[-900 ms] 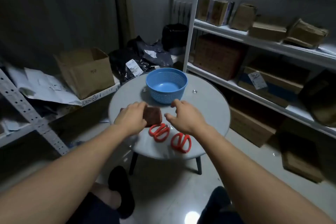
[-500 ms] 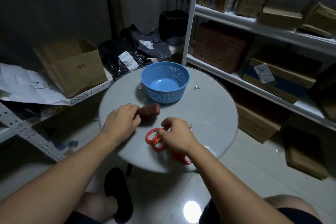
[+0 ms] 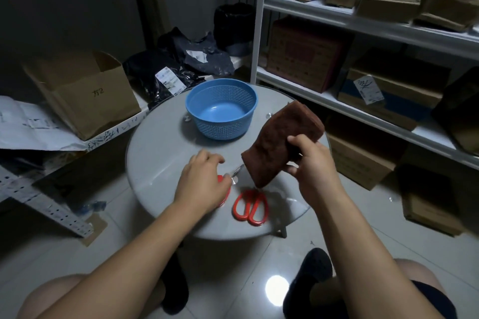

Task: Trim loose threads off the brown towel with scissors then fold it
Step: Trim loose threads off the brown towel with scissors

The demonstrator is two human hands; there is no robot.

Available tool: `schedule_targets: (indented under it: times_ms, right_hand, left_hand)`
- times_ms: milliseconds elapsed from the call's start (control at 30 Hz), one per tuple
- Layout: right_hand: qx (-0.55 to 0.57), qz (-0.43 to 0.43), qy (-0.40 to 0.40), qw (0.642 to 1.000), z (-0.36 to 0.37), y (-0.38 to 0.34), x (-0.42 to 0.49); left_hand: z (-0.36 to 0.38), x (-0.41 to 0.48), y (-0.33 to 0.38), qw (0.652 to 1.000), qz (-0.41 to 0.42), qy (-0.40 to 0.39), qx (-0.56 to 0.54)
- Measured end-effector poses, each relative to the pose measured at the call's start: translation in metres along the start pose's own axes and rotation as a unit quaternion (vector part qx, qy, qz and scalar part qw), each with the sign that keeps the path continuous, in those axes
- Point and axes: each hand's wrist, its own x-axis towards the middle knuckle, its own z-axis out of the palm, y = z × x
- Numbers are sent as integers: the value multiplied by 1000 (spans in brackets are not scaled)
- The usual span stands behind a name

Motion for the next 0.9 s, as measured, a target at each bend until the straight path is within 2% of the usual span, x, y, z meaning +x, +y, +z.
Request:
schedule_targets:
  times_ms: [100, 267, 367, 500, 600, 667, 700, 900]
  right_hand:
    - [3, 13, 8, 1000, -19, 0, 2]
    - [-10, 30, 8, 999, -28, 13, 2]
    - [-27, 31, 17, 999, -26, 20, 1]
    - [-50, 46, 8, 998, -23, 25, -2]
    - [-71, 51, 6, 996, -20, 28, -7]
    - [-80, 59, 7, 995, -18, 30, -9]
    - [-86, 65, 1, 994, -16, 31, -11]
    - [-81, 79, -106, 988, 3, 29, -29]
  left_hand:
    - [15, 4, -6, 989, -91, -82, 85]
    - [20, 15, -3, 978, -134, -109, 113]
    - [12, 18, 3, 976, -156, -118, 93]
    - [1, 8, -2, 983, -174, -65, 0]
    - [-18, -5, 0, 961, -199, -9, -190]
    - [-32, -17, 4, 924, -180, -22, -337]
    - [-39, -24, 7, 912, -165, -36, -374]
    - [-57, -53, 24, 884, -104, -81, -449]
